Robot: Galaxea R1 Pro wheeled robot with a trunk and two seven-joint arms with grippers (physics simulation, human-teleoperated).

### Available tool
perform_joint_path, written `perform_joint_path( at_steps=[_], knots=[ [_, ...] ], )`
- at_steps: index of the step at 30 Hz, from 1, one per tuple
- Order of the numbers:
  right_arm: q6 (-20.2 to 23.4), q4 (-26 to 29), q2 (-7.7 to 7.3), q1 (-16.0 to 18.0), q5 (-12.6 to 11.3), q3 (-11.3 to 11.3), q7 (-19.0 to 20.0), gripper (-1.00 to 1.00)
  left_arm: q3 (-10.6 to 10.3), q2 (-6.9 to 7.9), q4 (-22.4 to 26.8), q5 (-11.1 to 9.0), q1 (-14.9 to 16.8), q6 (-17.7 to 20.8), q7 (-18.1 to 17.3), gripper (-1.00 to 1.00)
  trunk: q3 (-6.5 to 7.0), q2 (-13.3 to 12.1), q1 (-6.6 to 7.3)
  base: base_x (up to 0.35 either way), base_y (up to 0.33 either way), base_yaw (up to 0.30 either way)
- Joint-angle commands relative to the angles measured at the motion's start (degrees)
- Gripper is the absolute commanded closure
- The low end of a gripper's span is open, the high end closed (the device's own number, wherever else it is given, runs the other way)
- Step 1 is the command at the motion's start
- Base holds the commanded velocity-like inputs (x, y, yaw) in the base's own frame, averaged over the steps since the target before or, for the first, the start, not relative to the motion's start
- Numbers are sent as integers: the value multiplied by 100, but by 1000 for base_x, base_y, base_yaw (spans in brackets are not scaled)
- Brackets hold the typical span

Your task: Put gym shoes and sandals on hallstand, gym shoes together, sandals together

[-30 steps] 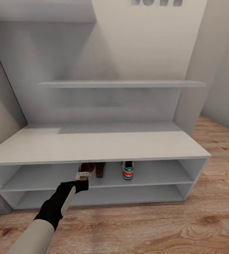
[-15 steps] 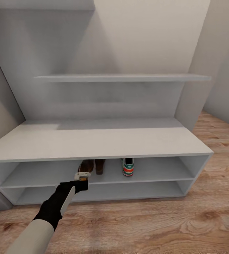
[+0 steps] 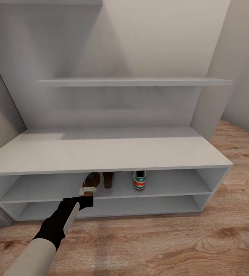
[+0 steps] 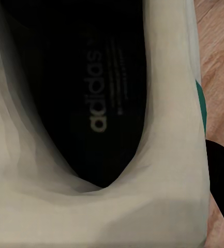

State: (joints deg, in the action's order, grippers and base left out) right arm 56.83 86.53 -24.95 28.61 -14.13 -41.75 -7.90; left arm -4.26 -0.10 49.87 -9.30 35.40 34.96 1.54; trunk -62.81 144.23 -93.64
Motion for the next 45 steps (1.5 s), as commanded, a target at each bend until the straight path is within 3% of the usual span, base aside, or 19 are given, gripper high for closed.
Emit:
perform_joint_path(
  at_steps=[1, 22, 34, 45],
  knots=[
    [21, 4, -2, 4, -64, 0, -54, 100, -5, 1, 8, -37, 2, 27, 22, 100, -5, 2, 1, 119, 24, 0],
    [20, 4, -2, 4, -64, 0, -54, 100, -5, -5, 5, -37, 2, 19, 22, 100, -5, 2, 1, 61, 54, 0],
    [20, 8, -2, 4, -64, 0, -54, 100, -5, -3, 5, -37, 2, 19, 22, 100, -271, 18, -30, 0, 0, 0],
    [20, 13, -2, 4, -64, -1, -54, 100, -5, -4, 5, -37, 2, 19, 22, 100, -271, 18, -30, 10, 0, 0]
  ],
)
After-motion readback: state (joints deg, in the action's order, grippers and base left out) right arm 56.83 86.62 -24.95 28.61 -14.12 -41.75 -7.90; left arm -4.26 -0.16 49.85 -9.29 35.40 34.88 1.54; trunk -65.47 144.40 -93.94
